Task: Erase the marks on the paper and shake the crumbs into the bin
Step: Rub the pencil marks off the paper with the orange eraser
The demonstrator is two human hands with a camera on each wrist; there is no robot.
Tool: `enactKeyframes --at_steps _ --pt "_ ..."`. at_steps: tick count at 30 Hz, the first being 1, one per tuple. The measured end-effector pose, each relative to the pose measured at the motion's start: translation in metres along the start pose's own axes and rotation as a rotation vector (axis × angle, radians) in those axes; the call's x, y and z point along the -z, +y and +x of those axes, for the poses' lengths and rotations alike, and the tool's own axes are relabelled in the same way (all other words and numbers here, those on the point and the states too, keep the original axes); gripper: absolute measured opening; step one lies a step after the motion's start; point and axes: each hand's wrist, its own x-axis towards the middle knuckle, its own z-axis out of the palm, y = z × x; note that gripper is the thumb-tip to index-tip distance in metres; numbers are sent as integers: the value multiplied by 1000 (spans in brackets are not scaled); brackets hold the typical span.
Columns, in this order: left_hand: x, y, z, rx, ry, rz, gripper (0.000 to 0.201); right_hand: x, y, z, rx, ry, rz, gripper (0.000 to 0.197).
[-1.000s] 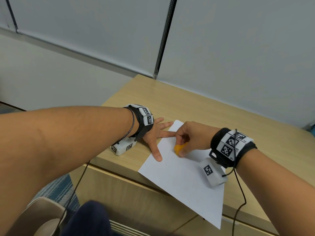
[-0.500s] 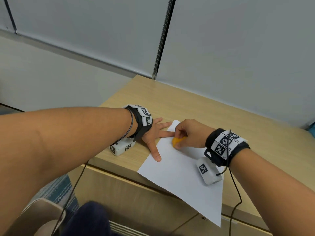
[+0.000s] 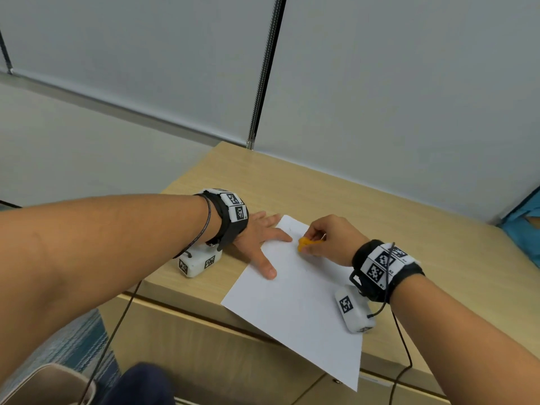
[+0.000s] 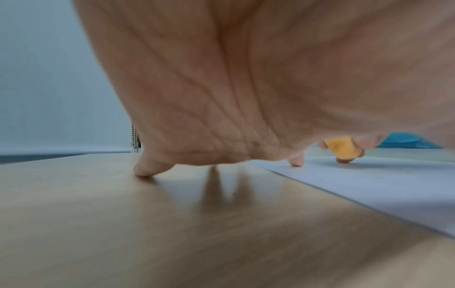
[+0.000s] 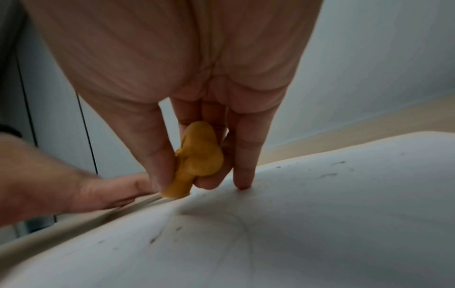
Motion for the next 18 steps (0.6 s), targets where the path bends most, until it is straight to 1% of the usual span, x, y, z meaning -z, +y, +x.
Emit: enactKeyframes --at_steps 2,6,10,12,15,16,18 --pt "3 4 2 -14 19 36 113 -1 -5 -2 19 -7 -12 18" --pt "0 8 8 -5 -21 136 117 -6 -19 -2 68 -23 -64 17" --pt "-3 5 13 5 -25 133 117 -20 -39 -5 191 -84 -178 12" --pt "-4 3 14 9 -24 132 119 -17 -41 -1 174 -86 -210 12" --pt "-4 5 14 11 -21 116 120 -1 -30 13 45 -58 -234 15" --pt "-5 5 14 13 -19 113 120 1 -28 16 25 -41 -235 15" --pt "-5 5 14 16 -22 116 121 -2 -31 14 47 -34 -245 13"
